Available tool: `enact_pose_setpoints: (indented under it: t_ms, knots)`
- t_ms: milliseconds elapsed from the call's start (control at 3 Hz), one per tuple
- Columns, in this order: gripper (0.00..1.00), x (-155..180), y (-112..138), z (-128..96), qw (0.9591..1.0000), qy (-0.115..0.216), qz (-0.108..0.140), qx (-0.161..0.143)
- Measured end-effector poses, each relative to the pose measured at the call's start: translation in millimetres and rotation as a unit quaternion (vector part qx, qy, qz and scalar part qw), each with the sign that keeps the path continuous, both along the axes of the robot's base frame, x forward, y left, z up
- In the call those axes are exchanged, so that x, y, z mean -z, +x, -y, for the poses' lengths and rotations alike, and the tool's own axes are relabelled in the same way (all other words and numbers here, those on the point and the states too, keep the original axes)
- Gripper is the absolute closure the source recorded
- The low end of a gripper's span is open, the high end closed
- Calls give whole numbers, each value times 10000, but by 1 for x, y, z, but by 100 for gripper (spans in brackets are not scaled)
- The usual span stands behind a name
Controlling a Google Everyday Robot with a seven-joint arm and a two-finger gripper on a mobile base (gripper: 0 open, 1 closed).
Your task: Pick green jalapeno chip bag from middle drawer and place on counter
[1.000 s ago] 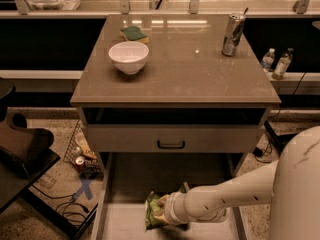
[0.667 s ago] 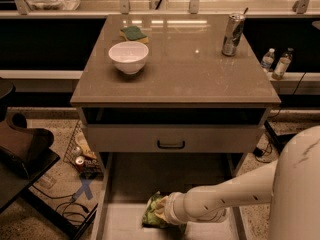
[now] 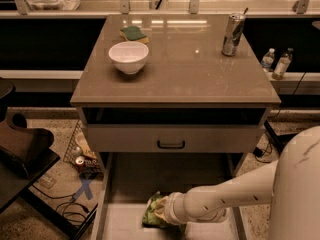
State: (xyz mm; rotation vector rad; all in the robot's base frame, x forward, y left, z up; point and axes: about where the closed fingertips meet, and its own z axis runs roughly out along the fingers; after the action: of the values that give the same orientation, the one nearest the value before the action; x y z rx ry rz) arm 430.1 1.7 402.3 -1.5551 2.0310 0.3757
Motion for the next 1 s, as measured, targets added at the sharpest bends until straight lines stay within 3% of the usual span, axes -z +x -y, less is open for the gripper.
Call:
enact_pose_setpoints:
  t_ms: [333, 667, 1000]
  knots:
    - [100, -33, 6, 6, 9998, 153, 93, 40]
    - [100, -101, 17, 37, 9991, 254, 275, 210]
    - [100, -192, 37, 80, 9964, 302, 585, 543]
